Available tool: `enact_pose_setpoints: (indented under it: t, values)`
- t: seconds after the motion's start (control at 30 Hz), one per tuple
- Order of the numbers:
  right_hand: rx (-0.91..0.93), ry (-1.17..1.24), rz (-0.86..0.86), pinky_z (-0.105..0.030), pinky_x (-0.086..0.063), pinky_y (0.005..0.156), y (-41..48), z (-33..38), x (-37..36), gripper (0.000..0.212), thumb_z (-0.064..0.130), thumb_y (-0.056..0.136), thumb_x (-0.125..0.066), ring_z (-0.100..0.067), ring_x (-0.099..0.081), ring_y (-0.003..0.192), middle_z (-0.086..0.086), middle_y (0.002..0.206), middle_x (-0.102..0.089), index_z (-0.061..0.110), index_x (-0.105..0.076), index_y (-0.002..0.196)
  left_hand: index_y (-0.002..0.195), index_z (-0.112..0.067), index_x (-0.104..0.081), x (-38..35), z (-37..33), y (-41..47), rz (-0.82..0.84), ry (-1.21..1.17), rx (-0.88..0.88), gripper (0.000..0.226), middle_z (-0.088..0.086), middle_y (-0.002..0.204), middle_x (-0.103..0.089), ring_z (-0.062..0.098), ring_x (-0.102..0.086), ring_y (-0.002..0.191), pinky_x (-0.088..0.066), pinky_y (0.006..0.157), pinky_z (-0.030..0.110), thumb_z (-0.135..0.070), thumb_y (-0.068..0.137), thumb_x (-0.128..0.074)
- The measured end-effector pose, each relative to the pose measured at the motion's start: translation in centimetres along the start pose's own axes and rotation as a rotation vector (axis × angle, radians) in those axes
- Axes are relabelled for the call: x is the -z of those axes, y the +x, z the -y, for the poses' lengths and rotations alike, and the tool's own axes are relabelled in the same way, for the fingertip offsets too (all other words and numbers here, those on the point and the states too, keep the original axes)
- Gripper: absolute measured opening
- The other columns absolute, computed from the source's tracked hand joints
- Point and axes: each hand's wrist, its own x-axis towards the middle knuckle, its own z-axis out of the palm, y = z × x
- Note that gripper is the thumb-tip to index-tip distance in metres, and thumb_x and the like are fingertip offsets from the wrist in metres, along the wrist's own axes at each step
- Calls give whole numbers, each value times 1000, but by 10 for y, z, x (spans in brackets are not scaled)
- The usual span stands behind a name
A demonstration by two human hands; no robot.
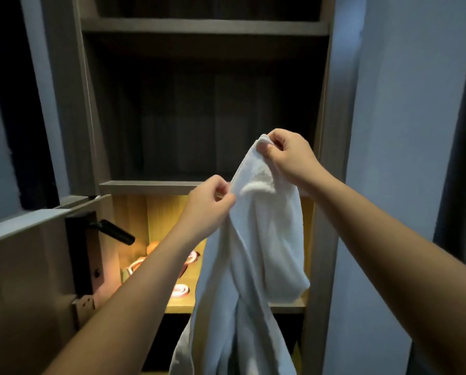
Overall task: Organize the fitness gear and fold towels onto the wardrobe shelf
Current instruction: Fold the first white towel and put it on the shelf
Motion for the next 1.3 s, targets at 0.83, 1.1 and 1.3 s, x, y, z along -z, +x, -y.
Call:
enact_pose_setpoints:
  t: [0.83, 1.1, 1.3]
  values:
    - [-166, -111, -206, -26, -36, 58, 29, -40, 74, 21, 30, 97, -53, -14, -47, 72, 2, 78, -55, 13, -54, 85, 82, -1, -68, 25, -7, 29, 113, -212, -119, 30, 2, 71, -56, 15, -49, 68, -38, 63, 36, -29, 92, -64]
    - [-339, -252, -54, -30, -31, 54, -42, -59, 76, 29, 25, 97, -51, -15, -46, 67, -1, 74, -52, 15, -42, 71, 68, -19, -76, 33, -18, -3, 450, -237, 194, 27, 1, 67, -70, 8, -64, 61, -48, 54, 21, -44, 77, -72]
    - [-563, -223, 70, -30, -35, 58, -159, -108, 31, 17, 26, 100, -46, -16, -51, 75, -2, 86, -57, 16, -52, 87, 95, 1, -72, -29, 55, -86, 597, -234, 492, 46, 18, 97, -73, 22, -65, 83, -49, 77, 36, -42, 80, -74]
